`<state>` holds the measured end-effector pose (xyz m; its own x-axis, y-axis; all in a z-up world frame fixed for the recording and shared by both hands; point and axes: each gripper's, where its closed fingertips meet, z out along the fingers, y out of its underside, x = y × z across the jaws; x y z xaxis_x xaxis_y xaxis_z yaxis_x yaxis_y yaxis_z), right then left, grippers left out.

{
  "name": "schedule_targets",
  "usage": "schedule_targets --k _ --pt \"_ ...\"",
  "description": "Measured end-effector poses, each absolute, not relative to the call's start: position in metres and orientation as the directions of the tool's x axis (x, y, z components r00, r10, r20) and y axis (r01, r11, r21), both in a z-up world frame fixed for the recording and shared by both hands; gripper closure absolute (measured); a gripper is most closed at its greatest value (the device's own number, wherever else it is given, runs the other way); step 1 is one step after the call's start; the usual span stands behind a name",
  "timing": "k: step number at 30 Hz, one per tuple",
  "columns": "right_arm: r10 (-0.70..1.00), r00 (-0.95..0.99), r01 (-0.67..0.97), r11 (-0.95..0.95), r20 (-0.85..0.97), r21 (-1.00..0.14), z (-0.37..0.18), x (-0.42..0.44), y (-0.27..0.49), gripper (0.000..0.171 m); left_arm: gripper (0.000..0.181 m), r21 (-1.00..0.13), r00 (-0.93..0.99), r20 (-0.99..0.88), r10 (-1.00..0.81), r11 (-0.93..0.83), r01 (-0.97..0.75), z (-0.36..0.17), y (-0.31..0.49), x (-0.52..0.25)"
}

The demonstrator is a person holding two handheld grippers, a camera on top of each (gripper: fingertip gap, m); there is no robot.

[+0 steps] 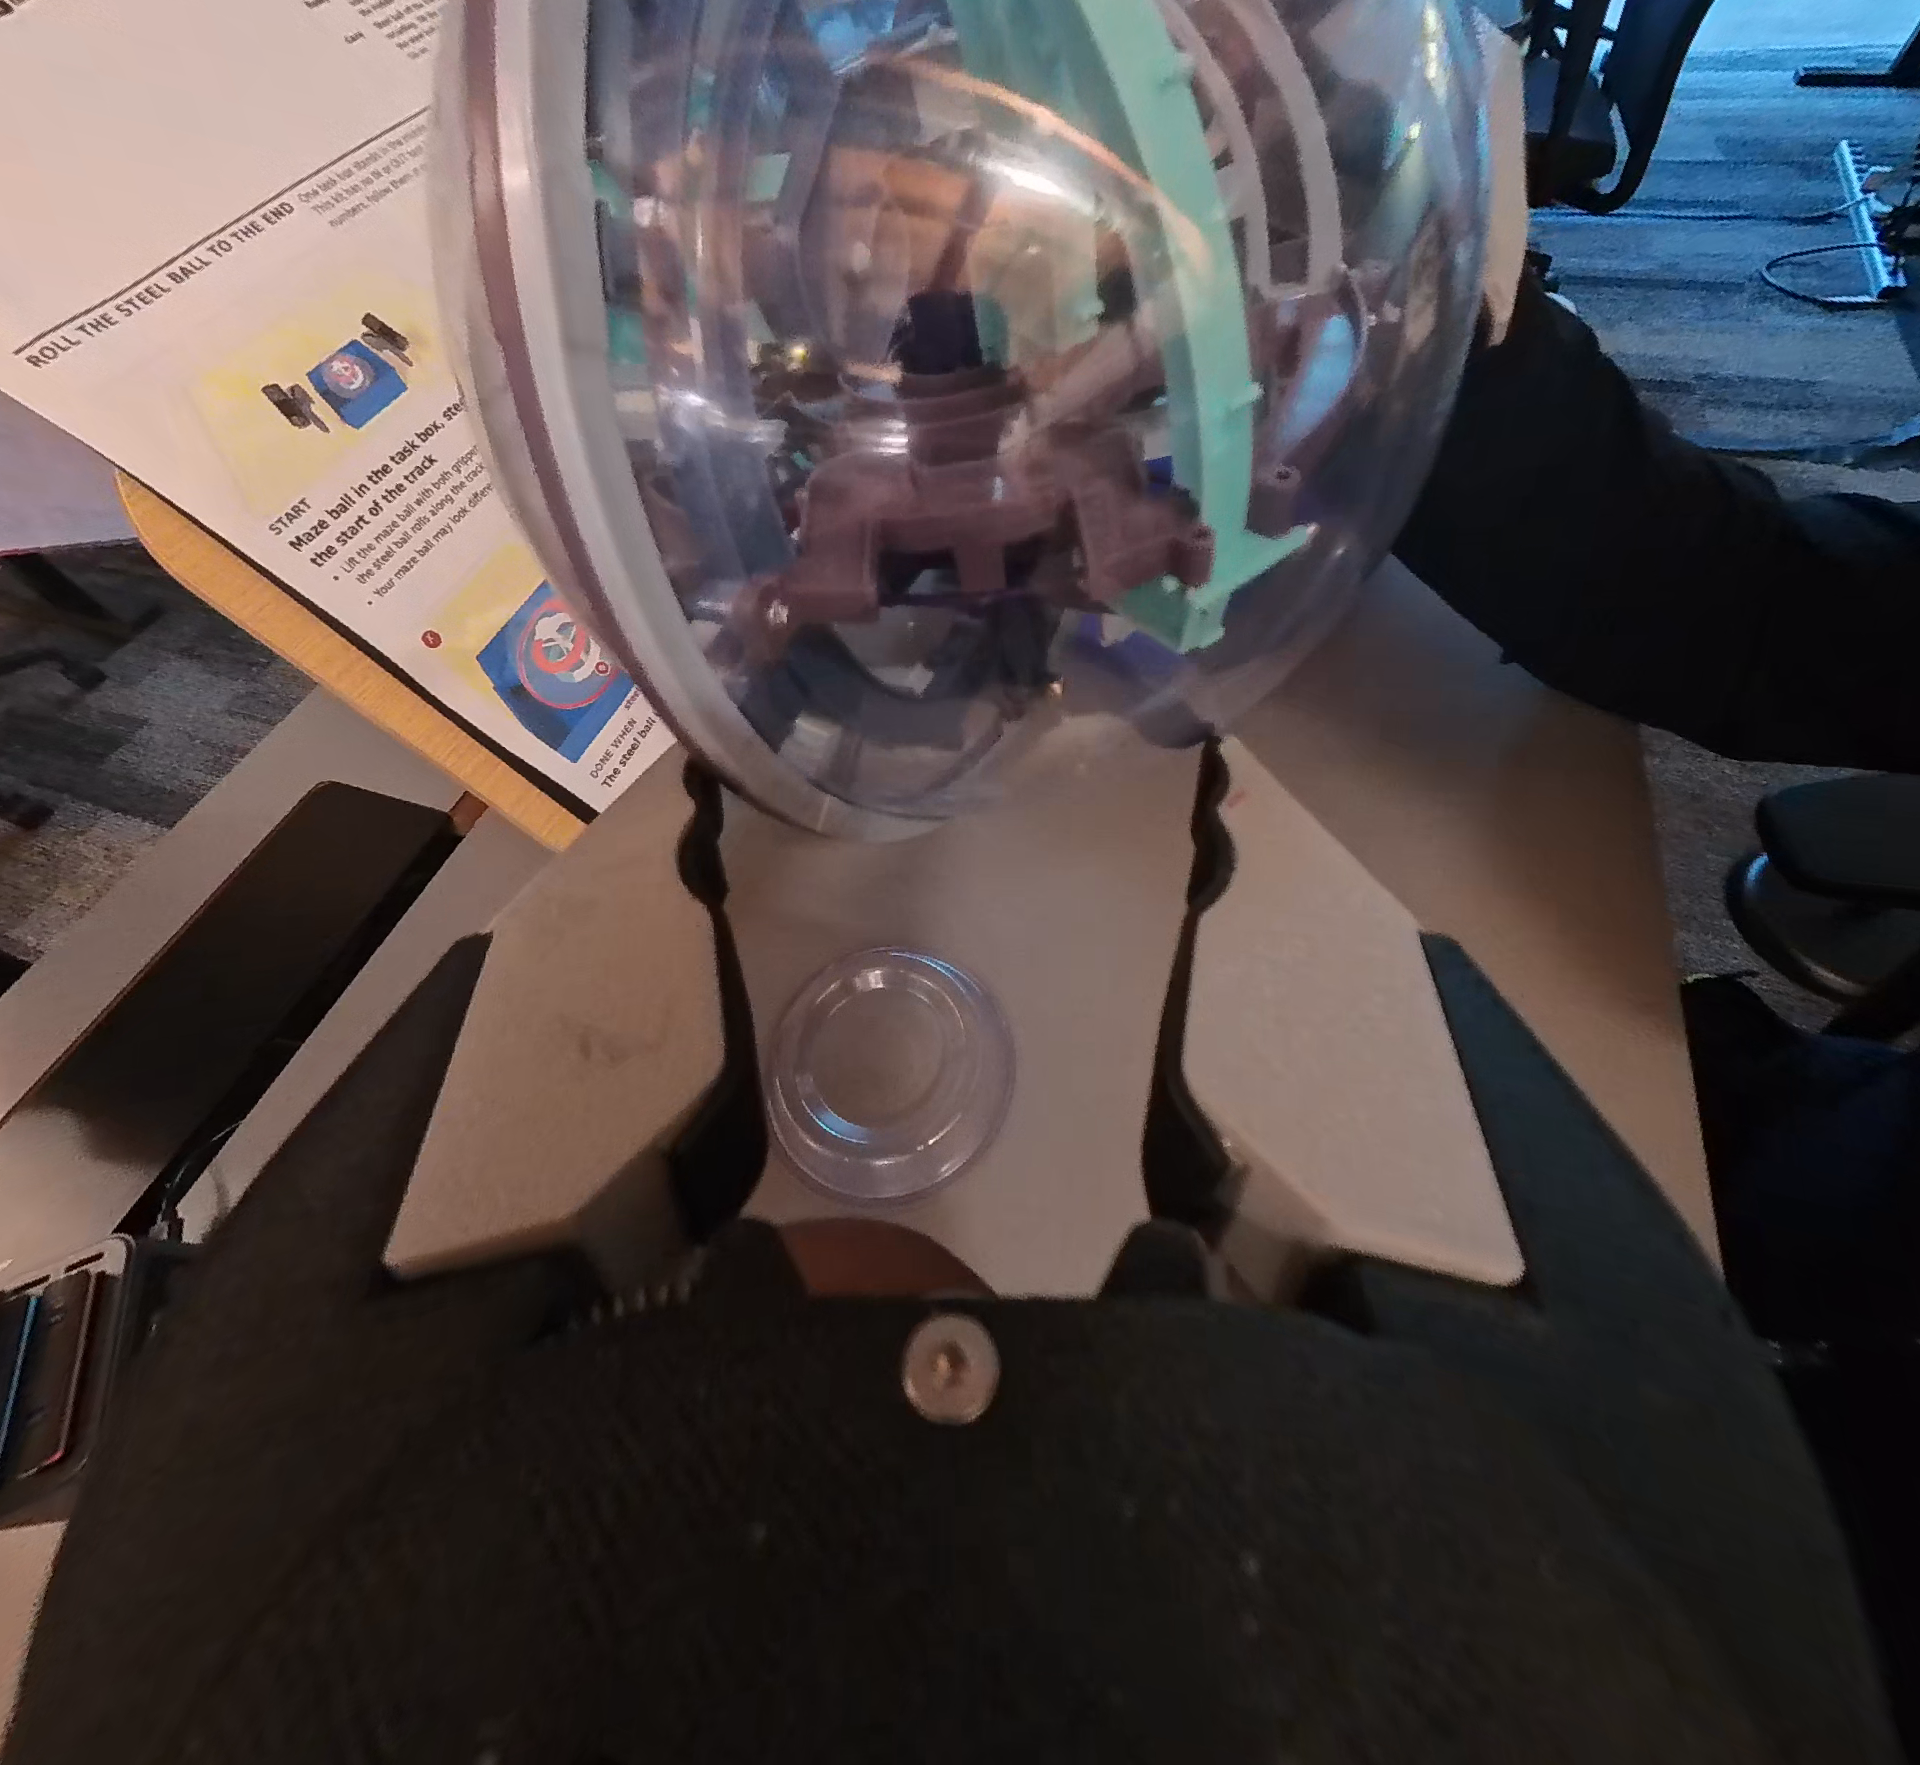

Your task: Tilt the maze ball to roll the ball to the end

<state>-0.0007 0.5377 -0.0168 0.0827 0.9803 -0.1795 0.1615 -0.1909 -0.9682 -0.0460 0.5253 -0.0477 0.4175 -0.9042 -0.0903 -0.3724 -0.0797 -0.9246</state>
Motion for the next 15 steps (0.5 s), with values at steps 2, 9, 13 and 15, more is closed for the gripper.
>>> schedule_targets --k 2,9,13,15 --pt "0.978 0.078 0.159 -0.203 -0.192 -0.966 -0.017 -0.001 0.537 0.019 0.092 -0.927 0.418 -0.087 -0.904 -0.081 -0.367 -0.047 0.525 -0.047" --pt "0.966 0.072 0.159 -0.257 -0.249 -0.953 -0.024 -0.005 0.541 0.019 0.091 -0.926 0.425 -0.059 -0.903 -0.11 -0.362 -0.05 0.527 -0.051" --pt "0.954 0.082 0.154 -0.297 -0.288 -0.942 -0.028 -0.007 0.546 0.019 0.09 -0.921 0.437 -0.041 -0.899 -0.136 -0.364 -0.057 0.533 -0.051" --pt "0.949 0.08 0.148 -0.313 -0.304 -0.938 -0.03 -0.007 0.548 0.019 0.09 -0.923 0.441 -0.029 -0.897 -0.145 -0.356 -0.058 0.534 -0.051"
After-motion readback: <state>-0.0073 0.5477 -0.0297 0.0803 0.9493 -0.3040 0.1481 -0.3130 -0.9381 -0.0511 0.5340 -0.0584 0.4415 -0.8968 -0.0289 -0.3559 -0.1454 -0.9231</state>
